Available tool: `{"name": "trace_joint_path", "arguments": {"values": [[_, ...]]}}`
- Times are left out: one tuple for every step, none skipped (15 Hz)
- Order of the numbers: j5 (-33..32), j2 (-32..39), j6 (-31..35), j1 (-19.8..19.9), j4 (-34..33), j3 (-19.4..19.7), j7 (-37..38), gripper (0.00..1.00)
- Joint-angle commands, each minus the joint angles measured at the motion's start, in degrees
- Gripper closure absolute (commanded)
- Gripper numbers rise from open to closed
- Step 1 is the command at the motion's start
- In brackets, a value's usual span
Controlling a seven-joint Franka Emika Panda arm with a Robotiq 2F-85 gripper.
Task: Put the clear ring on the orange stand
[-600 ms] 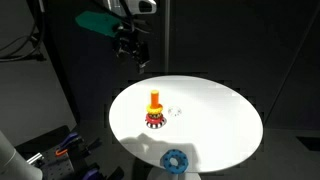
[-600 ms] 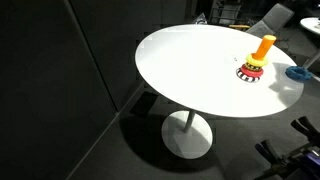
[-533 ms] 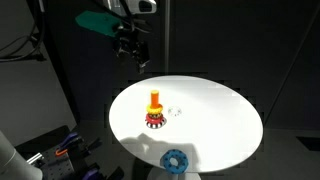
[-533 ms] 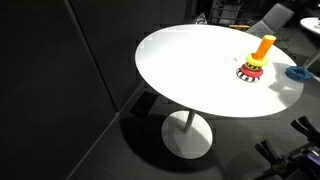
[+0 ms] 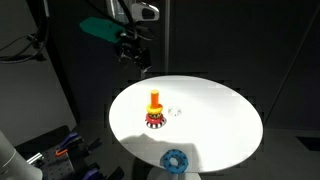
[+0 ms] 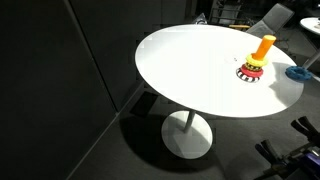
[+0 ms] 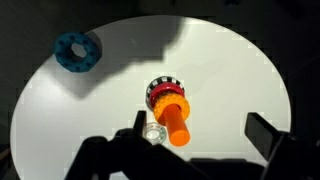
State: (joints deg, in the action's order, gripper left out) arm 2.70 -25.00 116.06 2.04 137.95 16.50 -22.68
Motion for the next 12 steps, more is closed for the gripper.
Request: {"name": "trace_joint_path", "arguments": {"values": [[-0.14, 3.0, 2.2, 1.88, -0.86, -1.08, 0.61, 0.0], [-0.1, 3.95, 3.2, 2.13, -1.02, -1.11, 0.68, 0.0], [0.1, 4.85, 3.99, 2.31, -1.26, -1.13, 0.69, 0.0], [0.3, 5.87, 5.29, 2.43, -1.52, -1.22, 0.93, 0.0], [0.5, 6.84, 6.13, 2.45, -1.87, -1.28, 1.01, 0.0], [0.61, 8.0, 7.34, 2.43, -2.31, -1.46, 1.31, 0.0], [0.68, 9.05, 8.17, 2.36, -2.79, -1.65, 1.54, 0.0], [0.63, 10.27, 9.03, 2.31, -3.43, -1.97, 2.04, 0.0], [0.6, 11.32, 9.73, 2.29, -4.03, -2.27, 2.44, 0.0], [0.68, 12.66, 10.22, 2.23, -4.96, -2.6, 2.8, 0.0], [0.83, 13.89, 10.6, 2.22, -5.85, -2.91, 3.1, 0.0], [1.0, 15.17, 10.95, 2.22, -6.82, -3.2, 3.35, 0.0]]}}
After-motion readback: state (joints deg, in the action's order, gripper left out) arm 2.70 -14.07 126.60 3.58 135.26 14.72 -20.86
